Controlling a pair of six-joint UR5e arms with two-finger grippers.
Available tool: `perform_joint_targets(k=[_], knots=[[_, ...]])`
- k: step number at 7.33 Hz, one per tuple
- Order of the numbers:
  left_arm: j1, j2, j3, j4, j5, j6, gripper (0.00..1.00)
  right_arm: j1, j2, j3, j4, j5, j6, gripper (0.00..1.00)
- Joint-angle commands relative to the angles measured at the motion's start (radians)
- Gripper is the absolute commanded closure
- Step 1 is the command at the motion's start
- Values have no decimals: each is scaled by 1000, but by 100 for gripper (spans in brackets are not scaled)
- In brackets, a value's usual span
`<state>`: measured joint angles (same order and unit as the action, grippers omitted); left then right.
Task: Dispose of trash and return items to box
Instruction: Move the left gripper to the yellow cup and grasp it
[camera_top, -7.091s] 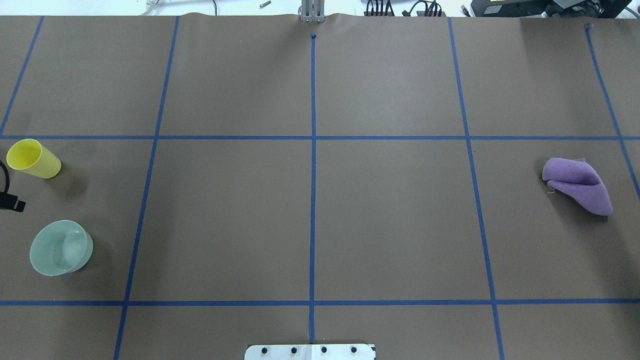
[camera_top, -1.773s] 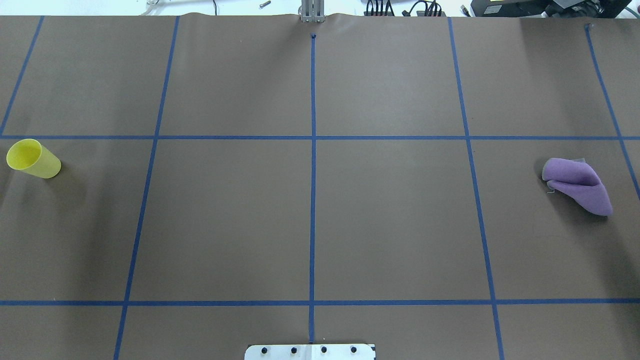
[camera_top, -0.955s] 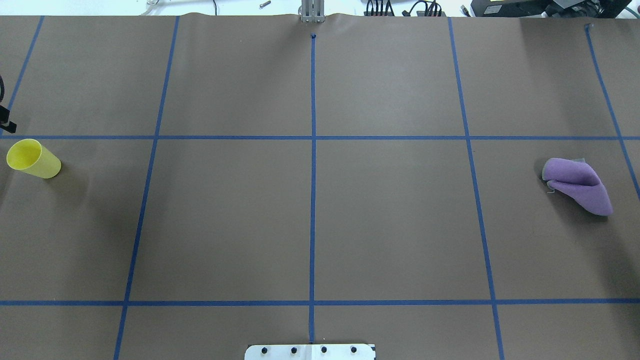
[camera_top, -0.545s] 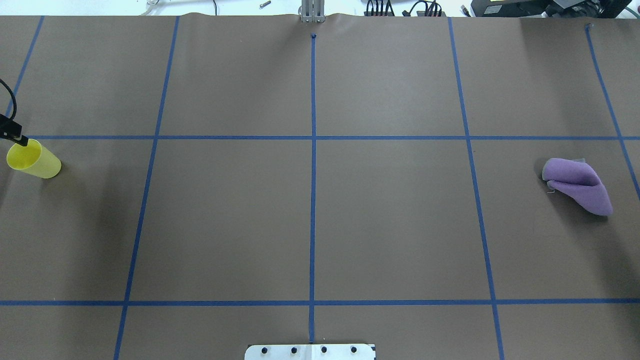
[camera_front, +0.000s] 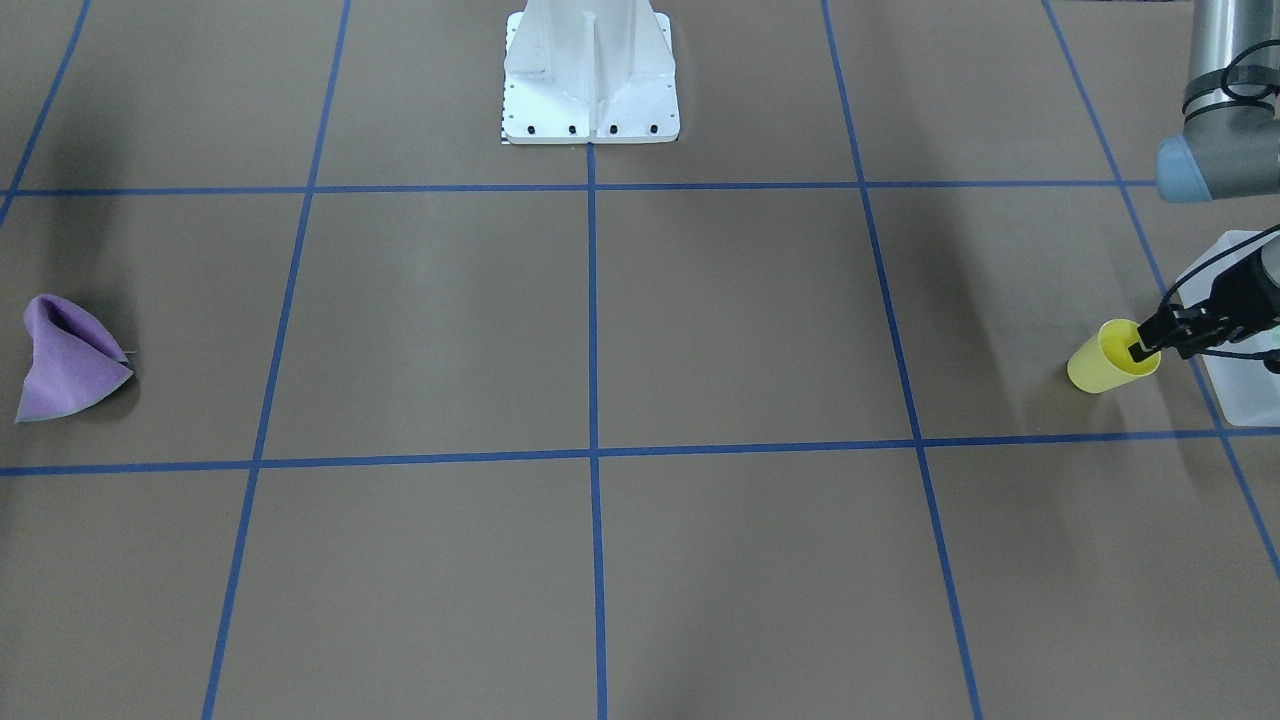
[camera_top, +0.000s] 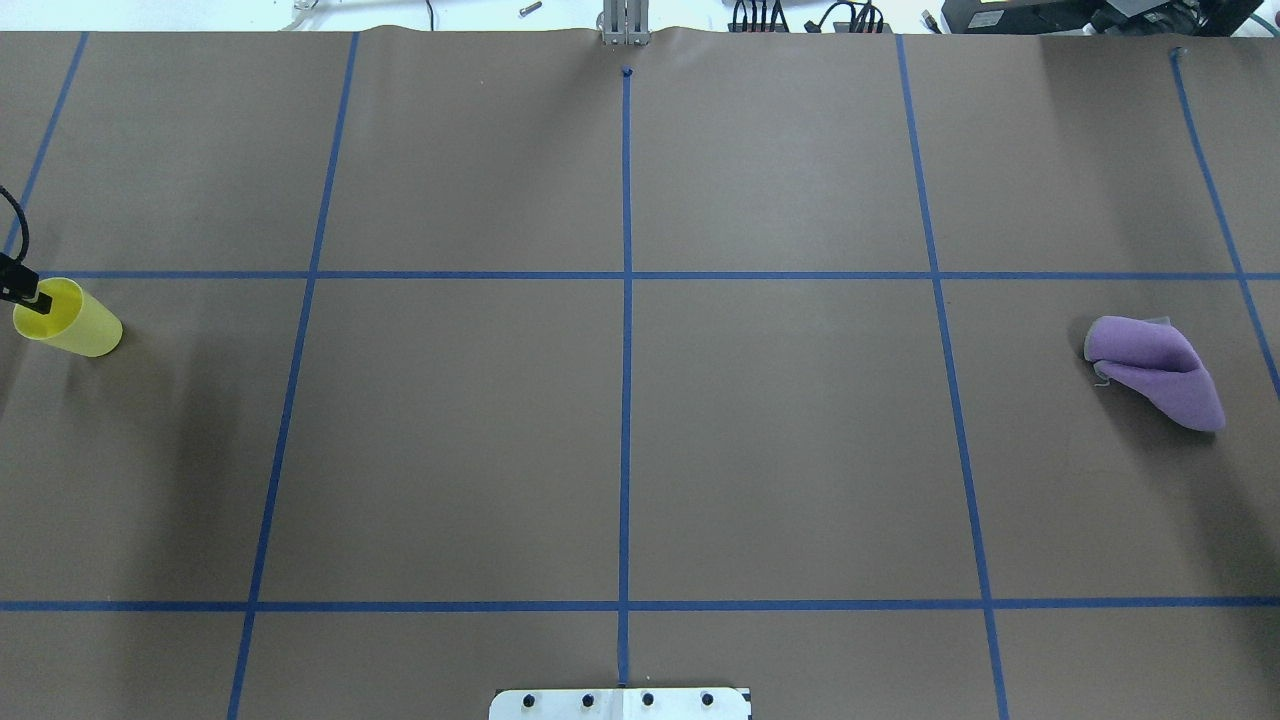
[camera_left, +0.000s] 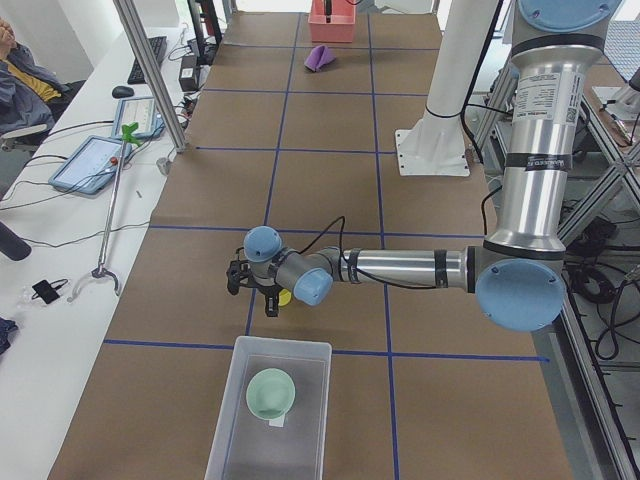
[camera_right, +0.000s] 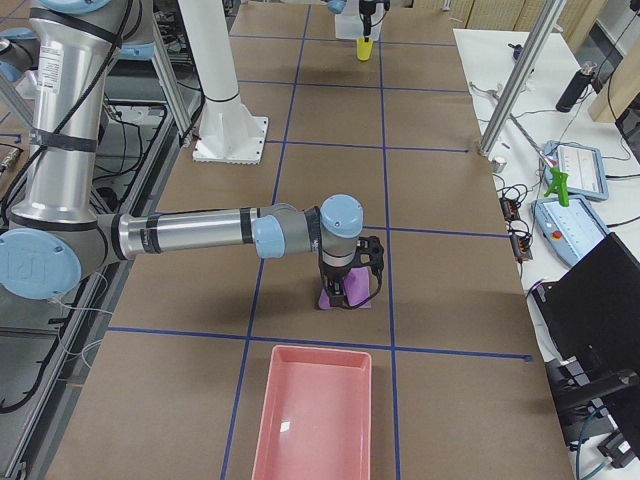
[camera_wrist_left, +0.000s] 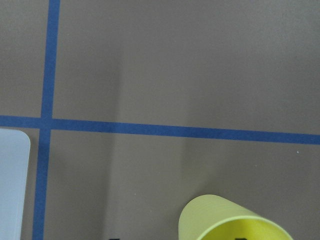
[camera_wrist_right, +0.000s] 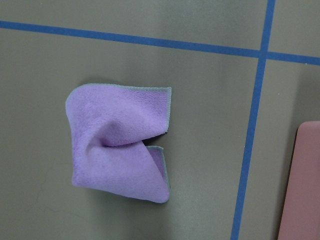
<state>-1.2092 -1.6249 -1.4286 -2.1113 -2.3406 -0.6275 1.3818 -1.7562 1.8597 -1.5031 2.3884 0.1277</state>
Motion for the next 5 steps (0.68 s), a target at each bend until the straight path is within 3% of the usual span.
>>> perform_joint_targets(k=[1,2,3,4,5], knots=[[7,2,-4,-2,-2,-36,85,-3,0,-5,4,0,6,0],[11,2,-10,-2,-5,-40,100,-4,0,-8,4,0,6,0],[13,0,-15,-2,-6,-46,100,-4,0,-8,4,0,6,0],[11,0,-47,14,-75,-53,100,-4,0,-8,4,0,6,0],[-22,-1,-49,13,-201,-40,100,-4,0,-8,4,0,6,0]])
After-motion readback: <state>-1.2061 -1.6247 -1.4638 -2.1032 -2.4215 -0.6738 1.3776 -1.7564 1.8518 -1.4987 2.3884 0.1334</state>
